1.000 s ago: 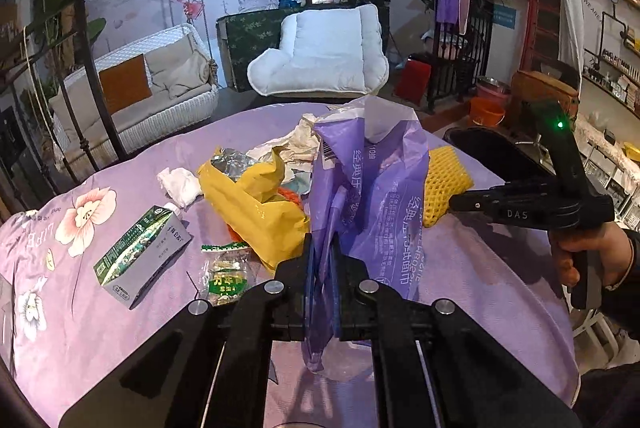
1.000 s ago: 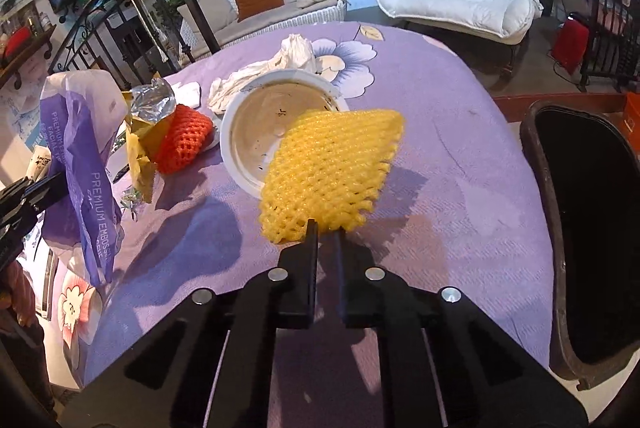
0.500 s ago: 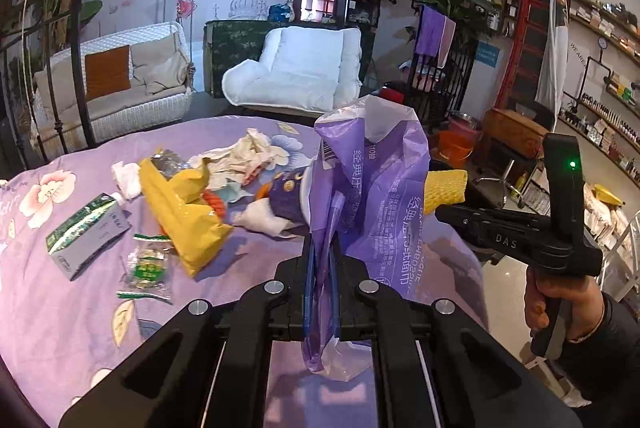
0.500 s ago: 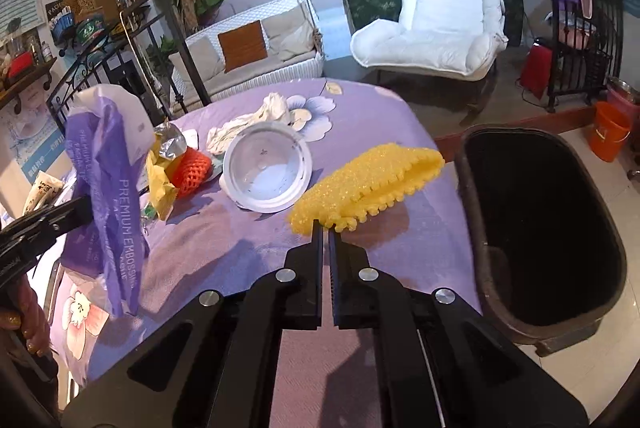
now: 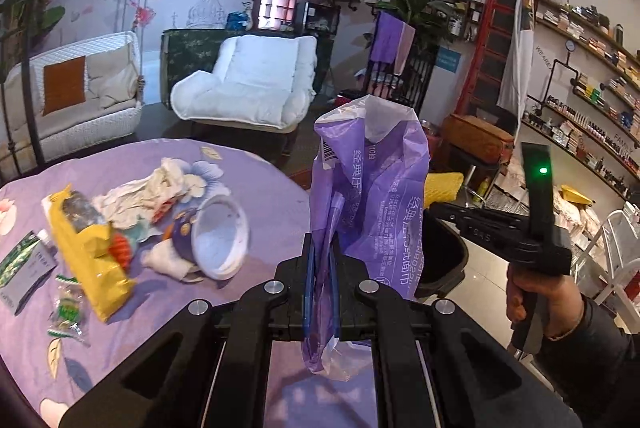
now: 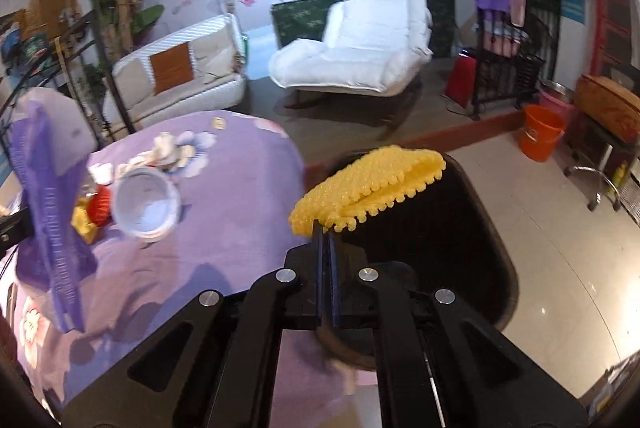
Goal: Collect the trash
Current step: 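Carry both items to the black bin and open both tools to drop them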
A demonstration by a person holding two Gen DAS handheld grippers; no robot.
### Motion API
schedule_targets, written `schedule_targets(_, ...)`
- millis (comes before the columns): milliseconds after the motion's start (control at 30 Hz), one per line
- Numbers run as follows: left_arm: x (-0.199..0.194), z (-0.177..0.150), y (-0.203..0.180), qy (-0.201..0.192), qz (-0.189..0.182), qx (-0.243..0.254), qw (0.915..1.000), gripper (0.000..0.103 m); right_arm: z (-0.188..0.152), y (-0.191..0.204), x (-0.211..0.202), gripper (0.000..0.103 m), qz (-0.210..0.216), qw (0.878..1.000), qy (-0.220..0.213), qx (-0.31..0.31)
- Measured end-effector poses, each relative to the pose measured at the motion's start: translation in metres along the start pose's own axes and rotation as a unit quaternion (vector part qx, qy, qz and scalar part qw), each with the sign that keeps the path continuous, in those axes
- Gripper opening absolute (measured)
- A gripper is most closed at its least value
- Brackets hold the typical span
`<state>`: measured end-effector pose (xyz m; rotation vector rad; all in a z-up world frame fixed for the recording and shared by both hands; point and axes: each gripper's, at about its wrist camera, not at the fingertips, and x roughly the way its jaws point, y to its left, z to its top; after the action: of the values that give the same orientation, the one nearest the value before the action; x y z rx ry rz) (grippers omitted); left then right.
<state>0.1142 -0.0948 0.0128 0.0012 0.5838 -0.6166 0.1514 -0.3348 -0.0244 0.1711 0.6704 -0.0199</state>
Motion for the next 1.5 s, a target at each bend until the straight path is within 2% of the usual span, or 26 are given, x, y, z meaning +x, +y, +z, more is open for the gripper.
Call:
schedule_targets(100,0.009,0.002,-0.011,0.002,-0.011,0.009,0.9999,0.008,0.0,-0.02,0.019,0.004,-0.014,0.999,0.024,0.015)
schedule_targets(300,0.029,0.006,-0.028,0.012,-0.029,0.014,0.9994,0.008,-0.011,-0.048,0.055,0.006,-0.007,0.995,0.074,0.06)
schedule_targets(367,0.037,0.009,-0.033,0.017,-0.033,0.015,0.9992,0.008,-0.014,-0.056,0.069,0.015,-0.004,0.992,0.092,0.085)
schedule_targets(400,0.039,0.009,-0.035,0.018,-0.034,0.014,0.9992,0.008,-0.017,-0.059,0.072,0.031,-0.004,0.991,0.092,0.096)
schedule_targets(433,0.042,0.011,-0.037,0.02,-0.036,0.013,0.9991,0.008,-0.019,-0.059,0.072,0.055,-0.005,0.991,0.091,0.102)
schedule_targets(467,0.046,0.012,-0.038,0.022,-0.039,0.012,0.9989,0.008,-0.022,-0.061,0.072,0.062,-0.013,0.99,0.088,0.108)
schedule_targets(667,0.071,0.023,-0.057,0.034,-0.051,0.012,0.998,0.008,-0.033,-0.069,0.041,0.063,-0.015,0.989,0.053,0.137)
schedule_targets(800,0.095,0.029,-0.075,0.045,-0.059,0.02,0.997,0.008,-0.043,-0.08,0.009,0.068,-0.047,0.988,0.027,0.144)
schedule_targets(1000,0.14,0.032,-0.102,0.078,-0.071,0.022,0.9941,0.008,-0.061,-0.099,-0.031,0.069,-0.108,0.984,-0.002,0.144)
schedule_targets(1167,0.167,0.031,-0.11,0.111,-0.076,0.009,0.9909,0.008,-0.075,-0.112,-0.048,0.071,-0.132,0.981,-0.002,0.145)
schedule_targets(1500,0.203,0.022,-0.119,0.16,-0.05,0.017,0.9856,0.008,-0.079,-0.118,-0.051,0.075,-0.131,0.979,0.006,0.157)
